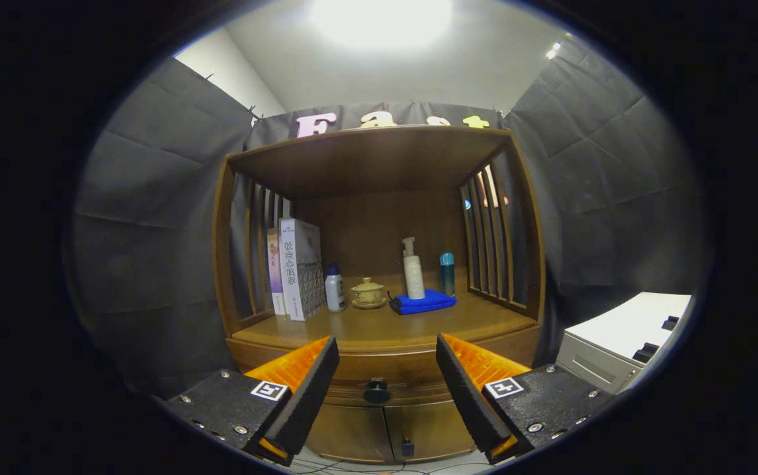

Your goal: Pull open the drawer, take out the items inside it, and place them on the countertop above the cabinet.

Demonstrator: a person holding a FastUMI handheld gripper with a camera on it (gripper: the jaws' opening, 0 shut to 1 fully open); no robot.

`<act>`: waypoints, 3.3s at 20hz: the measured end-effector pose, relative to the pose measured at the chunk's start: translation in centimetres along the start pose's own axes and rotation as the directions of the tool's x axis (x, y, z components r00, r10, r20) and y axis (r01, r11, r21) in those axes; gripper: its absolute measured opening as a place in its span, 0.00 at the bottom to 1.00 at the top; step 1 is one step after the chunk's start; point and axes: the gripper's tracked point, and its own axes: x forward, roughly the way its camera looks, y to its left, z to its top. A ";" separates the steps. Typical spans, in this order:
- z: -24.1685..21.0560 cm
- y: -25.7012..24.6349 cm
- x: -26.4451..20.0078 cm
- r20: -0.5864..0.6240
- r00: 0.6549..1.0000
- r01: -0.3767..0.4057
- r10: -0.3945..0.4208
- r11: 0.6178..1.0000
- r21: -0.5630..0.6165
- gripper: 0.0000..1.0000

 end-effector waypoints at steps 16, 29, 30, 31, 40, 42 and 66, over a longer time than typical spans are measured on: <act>-10.8 1.5 8.1 -0.100 0.994 -0.047 0.040 0.997 -0.062 0.93; -16.1 -0.1 10.4 -0.257 0.966 -0.019 0.027 0.999 0.034 0.52; -16.2 -0.1 10.5 -0.262 0.965 -0.020 0.029 0.999 0.036 0.51; -16.2 -0.2 10.4 -0.266 0.963 -0.026 0.032 0.999 0.029 0.50; -16.2 0.0 8.0 -0.311 0.950 -0.031 0.036 0.999 0.019 0.35; -16.2 -0.2 6.9 -0.307 0.951 -0.032 0.035 0.999 0.016 0.35; -16.5 -0.1 -6.4 -0.313 0.947 -0.089 0.074 0.995 -0.035 0.33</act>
